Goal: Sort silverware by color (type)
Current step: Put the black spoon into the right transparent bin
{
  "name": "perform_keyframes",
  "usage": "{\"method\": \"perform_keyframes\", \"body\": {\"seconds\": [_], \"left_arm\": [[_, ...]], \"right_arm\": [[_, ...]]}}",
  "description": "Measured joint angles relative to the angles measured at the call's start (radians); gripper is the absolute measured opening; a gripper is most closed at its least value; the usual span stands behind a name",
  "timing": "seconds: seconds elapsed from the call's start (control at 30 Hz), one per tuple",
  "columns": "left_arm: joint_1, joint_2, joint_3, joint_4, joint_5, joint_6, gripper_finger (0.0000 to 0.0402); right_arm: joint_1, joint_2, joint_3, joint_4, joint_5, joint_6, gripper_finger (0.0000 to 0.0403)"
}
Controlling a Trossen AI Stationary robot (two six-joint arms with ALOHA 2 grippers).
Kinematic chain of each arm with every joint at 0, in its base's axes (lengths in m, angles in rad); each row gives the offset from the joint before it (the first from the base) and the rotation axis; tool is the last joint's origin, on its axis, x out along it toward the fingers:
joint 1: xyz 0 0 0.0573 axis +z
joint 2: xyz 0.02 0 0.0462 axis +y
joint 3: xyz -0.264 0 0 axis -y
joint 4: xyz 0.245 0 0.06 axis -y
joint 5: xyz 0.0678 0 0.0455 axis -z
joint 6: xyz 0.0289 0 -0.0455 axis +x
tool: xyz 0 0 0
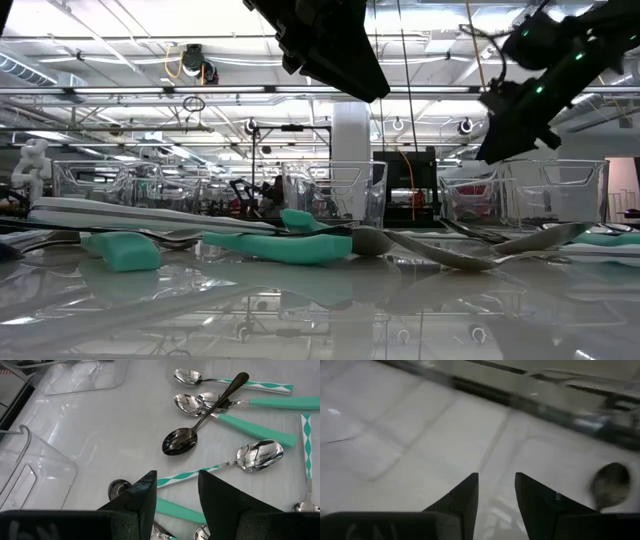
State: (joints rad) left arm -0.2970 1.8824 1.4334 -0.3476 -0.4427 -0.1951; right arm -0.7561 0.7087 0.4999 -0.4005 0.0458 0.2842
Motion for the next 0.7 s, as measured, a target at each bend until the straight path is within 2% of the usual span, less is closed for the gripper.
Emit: {"method": "perform_keyframes", "body": {"seconds": [0.17, 0.33, 0.5, 0.7], "left_arm": [[0.002, 0.0, 0.0, 0.0, 0.0, 0.0, 0.0145], [0.004, 0.0, 0.0, 0.001, 0.0, 0.0, 0.0145], [0.004, 0.0, 0.0, 0.001, 0.0, -0.008, 0.0145], [0.004, 0.0, 0.0, 0.0, 0.0, -0.023, 0.0145]], "right_arm": [[0.185, -0.154, 0.0, -0.071, -0.025, 0.065, 0.0125], [0.4, -0.222, 0.0, -0.066, -0.015, 0.094, 0.0124], [0.607, -0.189, 0.0, -0.011, 0.042, 0.107, 0.0115], [0.836, -0.058, 0.001, 0.125, 0.17, 0.029, 0.0109]]}}
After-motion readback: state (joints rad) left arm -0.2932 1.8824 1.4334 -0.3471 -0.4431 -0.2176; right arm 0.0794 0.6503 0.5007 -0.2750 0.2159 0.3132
